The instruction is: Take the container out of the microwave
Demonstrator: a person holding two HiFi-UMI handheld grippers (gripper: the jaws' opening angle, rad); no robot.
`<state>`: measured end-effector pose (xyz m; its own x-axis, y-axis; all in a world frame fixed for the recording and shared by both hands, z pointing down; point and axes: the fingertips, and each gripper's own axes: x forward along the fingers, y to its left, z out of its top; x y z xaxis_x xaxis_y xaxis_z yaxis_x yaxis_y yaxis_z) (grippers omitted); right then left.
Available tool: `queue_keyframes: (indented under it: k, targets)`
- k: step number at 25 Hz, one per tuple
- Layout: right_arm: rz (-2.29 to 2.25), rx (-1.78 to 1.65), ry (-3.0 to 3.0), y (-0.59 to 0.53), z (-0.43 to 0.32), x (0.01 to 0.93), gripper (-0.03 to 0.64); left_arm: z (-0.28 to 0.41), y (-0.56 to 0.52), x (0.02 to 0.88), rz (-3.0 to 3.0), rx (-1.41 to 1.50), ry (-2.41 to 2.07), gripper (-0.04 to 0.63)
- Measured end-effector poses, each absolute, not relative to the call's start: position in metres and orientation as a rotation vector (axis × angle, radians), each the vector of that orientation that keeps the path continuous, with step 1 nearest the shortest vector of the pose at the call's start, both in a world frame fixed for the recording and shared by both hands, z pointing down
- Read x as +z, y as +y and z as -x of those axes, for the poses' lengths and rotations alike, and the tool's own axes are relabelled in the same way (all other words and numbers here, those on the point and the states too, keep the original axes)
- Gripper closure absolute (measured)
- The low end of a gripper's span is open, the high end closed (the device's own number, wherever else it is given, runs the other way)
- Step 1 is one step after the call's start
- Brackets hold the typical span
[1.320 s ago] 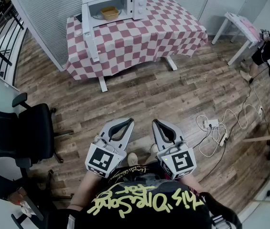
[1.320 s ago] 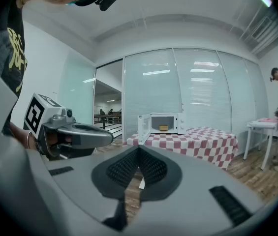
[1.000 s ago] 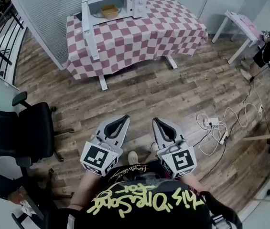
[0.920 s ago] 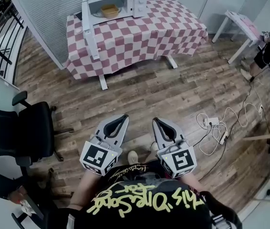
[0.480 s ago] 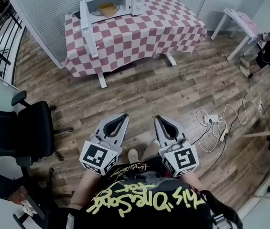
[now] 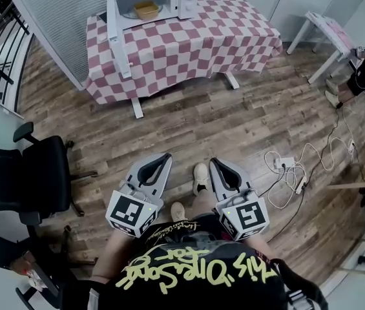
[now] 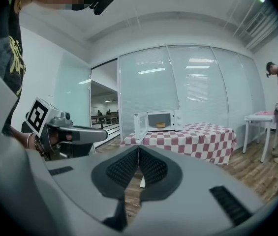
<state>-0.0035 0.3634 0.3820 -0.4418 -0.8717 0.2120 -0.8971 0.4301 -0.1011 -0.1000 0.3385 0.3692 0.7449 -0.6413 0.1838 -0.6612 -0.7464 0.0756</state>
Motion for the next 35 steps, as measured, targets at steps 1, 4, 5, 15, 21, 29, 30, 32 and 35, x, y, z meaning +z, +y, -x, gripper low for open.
queue_keyframes:
  k: [1,4,5,15,21,29,30,32,35]
  targets:
    - [-1.579,0.301,-2.551,0.359,0.002,0.383,0.607,0.099,0.336,0.370,-2.806,0.223,-1.060,0.586]
    - [-1.563,0.293,-2.571,0.341,-0.002,0.381,0.607,0.095,0.321,0.370,-2.802,0.229,-1.086,0.587]
    - [-1.558,0.290,-2.578,0.333,-0.003,0.380,0.607,0.094,0.314,0.370,-2.800,0.230,-1.096,0.586]
    - [-1.496,0.267,-2.628,0.249,-0.028,0.373,0.607,0.074,0.234,0.360,-2.778,0.211,-1.202,0.586]
    - [-1.449,0.266,-2.660,0.202,-0.043,0.369,0.607,0.057,0.192,0.354,-2.763,0.204,-1.252,0.586]
    - [-1.381,0.276,-2.699,0.154,-0.069,0.370,0.607,0.031,0.150,0.356,-2.725,0.226,-1.325,0.586]
    - [-1.375,0.278,-2.704,0.149,-0.073,0.370,0.607,0.027,0.145,0.355,-2.724,0.225,-1.333,0.586]
    - [-1.360,0.298,-2.704,0.141,-0.080,0.372,0.607,0.018,0.137,0.355,-2.728,0.224,-1.346,0.586]
    - [-1.316,0.318,-2.695,0.133,-0.089,0.375,0.607,0.007,0.129,0.351,-2.742,0.219,-1.381,0.586]
